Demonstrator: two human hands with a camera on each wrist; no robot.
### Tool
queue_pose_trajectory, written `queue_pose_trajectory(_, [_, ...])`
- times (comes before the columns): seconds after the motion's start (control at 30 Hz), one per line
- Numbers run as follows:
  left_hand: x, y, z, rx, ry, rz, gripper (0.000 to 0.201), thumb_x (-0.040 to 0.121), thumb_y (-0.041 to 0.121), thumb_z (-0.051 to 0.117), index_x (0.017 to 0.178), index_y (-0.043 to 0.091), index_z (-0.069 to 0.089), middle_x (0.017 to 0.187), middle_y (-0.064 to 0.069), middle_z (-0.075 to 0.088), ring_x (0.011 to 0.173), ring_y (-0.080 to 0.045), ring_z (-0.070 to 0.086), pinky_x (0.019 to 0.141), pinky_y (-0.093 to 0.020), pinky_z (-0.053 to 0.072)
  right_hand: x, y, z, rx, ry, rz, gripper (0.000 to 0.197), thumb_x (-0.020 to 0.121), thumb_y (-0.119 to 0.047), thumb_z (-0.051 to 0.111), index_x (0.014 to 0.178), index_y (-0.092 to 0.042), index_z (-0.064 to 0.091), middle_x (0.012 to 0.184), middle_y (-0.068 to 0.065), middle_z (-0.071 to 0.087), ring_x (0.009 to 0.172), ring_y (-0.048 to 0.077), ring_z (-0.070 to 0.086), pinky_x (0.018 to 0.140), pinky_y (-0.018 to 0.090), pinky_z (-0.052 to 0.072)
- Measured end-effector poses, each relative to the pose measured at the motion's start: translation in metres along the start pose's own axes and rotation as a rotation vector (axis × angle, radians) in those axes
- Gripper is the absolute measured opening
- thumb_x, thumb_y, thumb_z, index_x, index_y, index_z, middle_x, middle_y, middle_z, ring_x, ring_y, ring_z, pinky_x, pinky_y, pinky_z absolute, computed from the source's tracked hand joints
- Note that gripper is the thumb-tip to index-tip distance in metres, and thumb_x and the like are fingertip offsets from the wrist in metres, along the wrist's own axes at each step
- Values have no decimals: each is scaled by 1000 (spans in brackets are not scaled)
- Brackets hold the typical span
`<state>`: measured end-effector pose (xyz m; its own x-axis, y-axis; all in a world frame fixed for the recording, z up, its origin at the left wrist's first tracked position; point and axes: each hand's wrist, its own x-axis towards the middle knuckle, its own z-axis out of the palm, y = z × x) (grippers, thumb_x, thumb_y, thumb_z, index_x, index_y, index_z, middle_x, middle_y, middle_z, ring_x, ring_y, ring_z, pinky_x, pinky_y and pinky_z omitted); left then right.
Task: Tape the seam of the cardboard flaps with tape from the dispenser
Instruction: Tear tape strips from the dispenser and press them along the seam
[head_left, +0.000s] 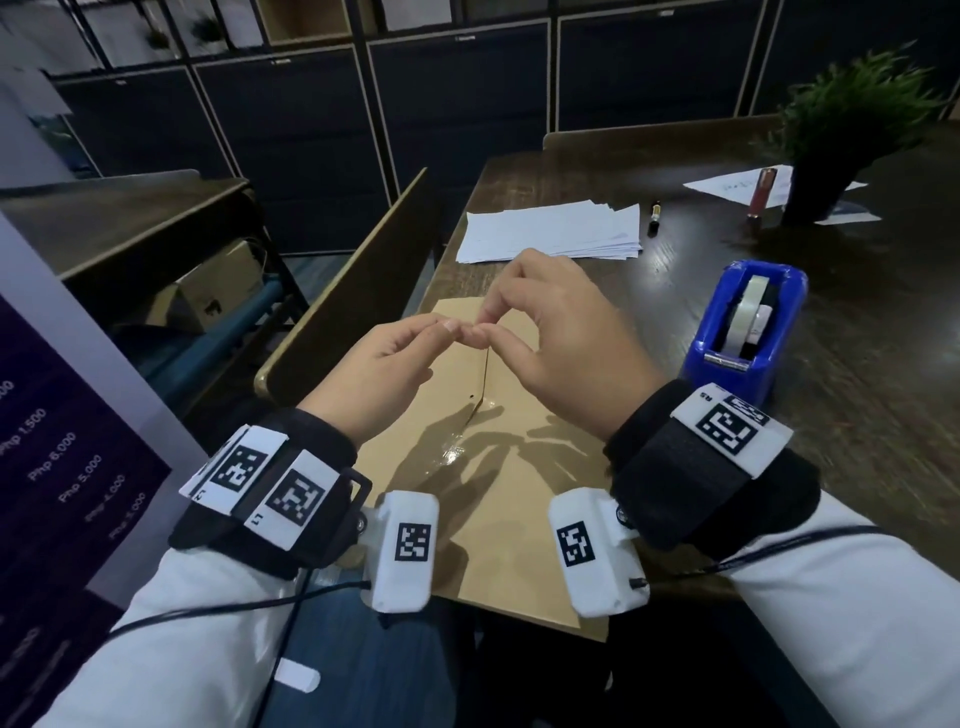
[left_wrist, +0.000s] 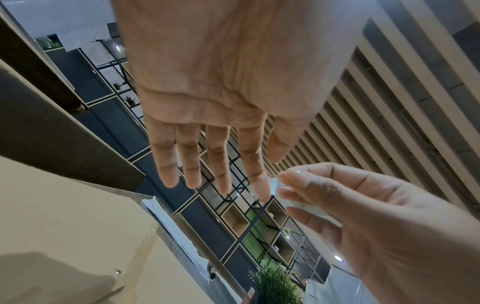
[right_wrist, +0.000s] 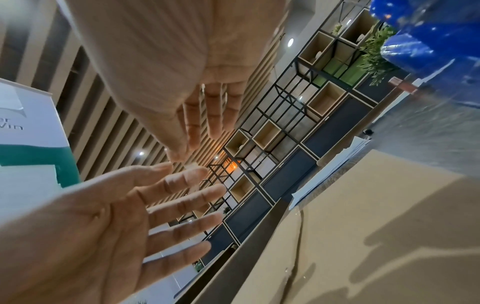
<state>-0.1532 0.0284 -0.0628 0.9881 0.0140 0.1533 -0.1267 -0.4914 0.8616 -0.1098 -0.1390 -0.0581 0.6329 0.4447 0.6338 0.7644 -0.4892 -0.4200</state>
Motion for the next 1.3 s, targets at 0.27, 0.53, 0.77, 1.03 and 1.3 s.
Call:
queue_pose_trajectory(0.27, [13,-7,-17,301,-15,-193,24,98,32,46,105,26,68,103,9,64,104,-9,58,83,-24,48,0,4,1,122,31,49,9,91,-23,59,87,-16,63,90,-6,56,88,12,52,80,24,42])
queue_pose_trajectory(0.53, [31,-16,-16,750,-353,-390,26,93,37,55,112,24,67,102,6,67,94,-11,62,77,-24,44,2,16,-5,272,-95,386,9,92,-19,59,88,-15,65,72,-16,54,64,-4,49,57,4,36])
queue_pose_trajectory(0.77, [25,-12,-5,914,-412,-410,34,93,36,56,125,27,60,119,1,62,100,-16,59,76,-24,44,-1,22,2,273,-156,452,10,91,-19,61,91,-11,68,76,-11,58,65,-4,49,52,-2,36])
queue_pose_trajectory(1.03, [12,-13,-8,1017,-487,-395,44,94,33,55,138,29,48,130,-3,56,113,-21,56,82,-27,44,-3,24,9,367,-225,524,10,88,-14,64,91,-8,71,78,-5,66,66,-1,53,57,6,42])
queue_pose_trajectory(1.3, [10,-20,-20,998,-441,-298,32,93,34,55,125,37,59,123,9,58,106,-14,57,86,-28,48,-4,20,29,413,-411,582,7,86,-13,67,87,-9,72,83,4,69,69,9,53,66,18,44])
